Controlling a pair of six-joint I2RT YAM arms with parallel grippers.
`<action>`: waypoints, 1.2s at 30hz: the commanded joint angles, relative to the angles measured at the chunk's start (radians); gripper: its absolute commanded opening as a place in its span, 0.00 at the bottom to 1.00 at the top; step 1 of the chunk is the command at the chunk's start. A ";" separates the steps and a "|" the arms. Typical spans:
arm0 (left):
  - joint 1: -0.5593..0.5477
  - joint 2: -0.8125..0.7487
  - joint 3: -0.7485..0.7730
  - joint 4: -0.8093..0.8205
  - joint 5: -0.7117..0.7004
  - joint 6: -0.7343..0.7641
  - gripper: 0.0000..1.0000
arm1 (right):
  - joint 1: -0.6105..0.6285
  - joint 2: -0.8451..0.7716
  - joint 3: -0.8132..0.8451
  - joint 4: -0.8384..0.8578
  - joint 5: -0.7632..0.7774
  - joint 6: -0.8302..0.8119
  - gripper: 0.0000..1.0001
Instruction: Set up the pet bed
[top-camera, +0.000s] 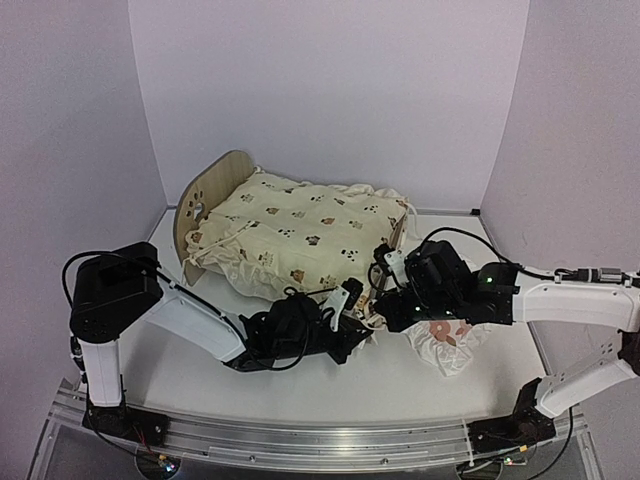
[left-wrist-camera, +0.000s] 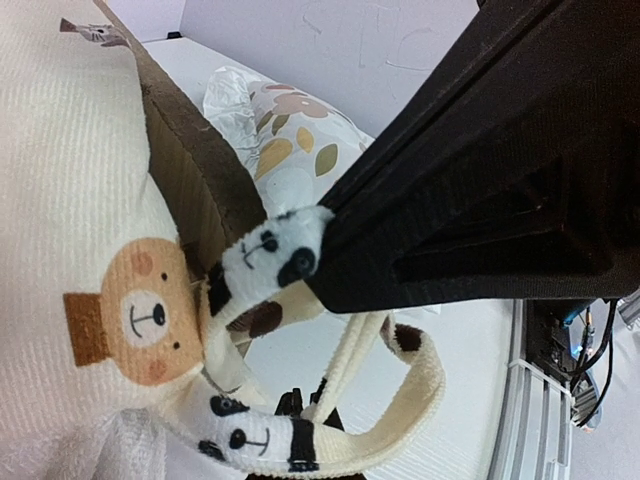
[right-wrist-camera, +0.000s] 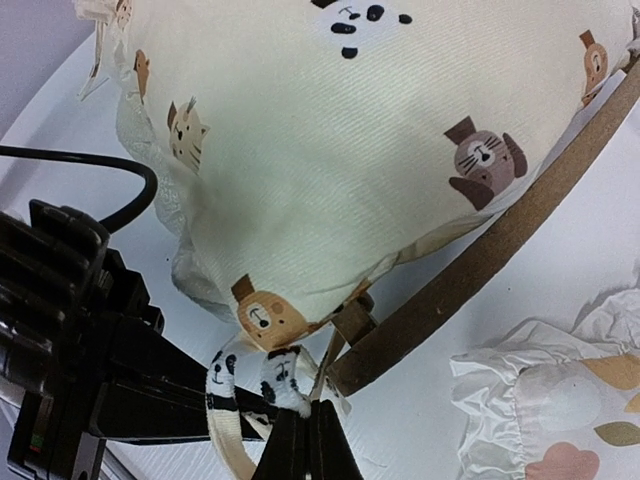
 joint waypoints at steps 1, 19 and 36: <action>0.004 -0.027 -0.055 -0.175 -0.069 -0.033 0.00 | -0.015 -0.090 0.015 0.145 0.145 -0.006 0.00; 0.021 -0.052 -0.110 -0.402 -0.139 -0.126 0.00 | -0.057 -0.152 -0.059 0.322 0.329 0.051 0.00; 0.025 -0.012 -0.105 -0.396 -0.054 -0.136 0.00 | -0.101 -0.017 0.024 0.363 0.152 0.069 0.01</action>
